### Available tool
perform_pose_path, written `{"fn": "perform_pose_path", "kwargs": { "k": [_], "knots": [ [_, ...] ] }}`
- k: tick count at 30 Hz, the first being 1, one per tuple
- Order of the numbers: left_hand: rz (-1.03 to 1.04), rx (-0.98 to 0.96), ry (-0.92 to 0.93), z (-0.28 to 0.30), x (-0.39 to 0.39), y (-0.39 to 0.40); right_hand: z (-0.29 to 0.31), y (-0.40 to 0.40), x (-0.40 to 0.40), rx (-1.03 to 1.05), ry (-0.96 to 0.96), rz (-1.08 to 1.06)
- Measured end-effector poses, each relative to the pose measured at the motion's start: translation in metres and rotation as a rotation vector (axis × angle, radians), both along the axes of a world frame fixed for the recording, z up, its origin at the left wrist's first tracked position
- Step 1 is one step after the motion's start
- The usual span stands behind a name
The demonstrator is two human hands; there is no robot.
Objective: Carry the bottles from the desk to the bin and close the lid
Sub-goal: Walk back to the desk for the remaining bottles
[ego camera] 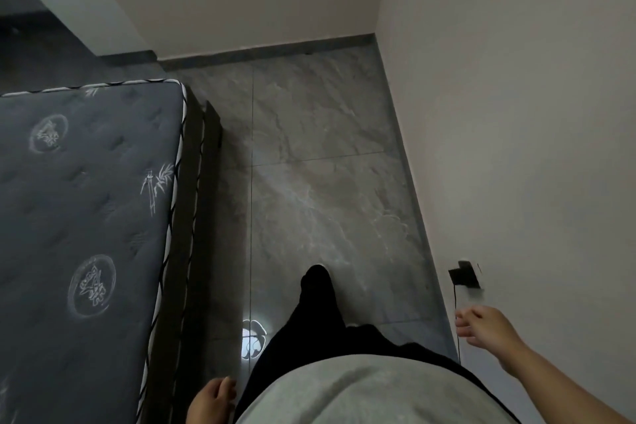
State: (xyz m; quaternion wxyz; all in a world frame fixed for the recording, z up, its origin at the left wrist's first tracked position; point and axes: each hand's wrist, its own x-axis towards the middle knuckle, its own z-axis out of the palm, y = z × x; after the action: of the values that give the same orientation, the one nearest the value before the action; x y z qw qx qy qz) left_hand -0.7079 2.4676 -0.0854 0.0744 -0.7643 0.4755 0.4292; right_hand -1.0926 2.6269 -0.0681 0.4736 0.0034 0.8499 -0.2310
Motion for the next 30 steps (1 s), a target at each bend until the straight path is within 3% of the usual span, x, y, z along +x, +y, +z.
{"fn": "perform_pose_path", "kwargs": {
  "k": [15, 30],
  "knots": [
    [-0.165, -0.084, 0.142, 0.006, -0.128, -0.238, -0.016, -0.126, -0.066, 0.188, -0.029, -0.088],
    [0.016, -0.022, 0.011, -0.007, -0.219, -0.354, 0.000, -0.363, -0.231, 0.001, 0.020, 0.016]
  ]
}}
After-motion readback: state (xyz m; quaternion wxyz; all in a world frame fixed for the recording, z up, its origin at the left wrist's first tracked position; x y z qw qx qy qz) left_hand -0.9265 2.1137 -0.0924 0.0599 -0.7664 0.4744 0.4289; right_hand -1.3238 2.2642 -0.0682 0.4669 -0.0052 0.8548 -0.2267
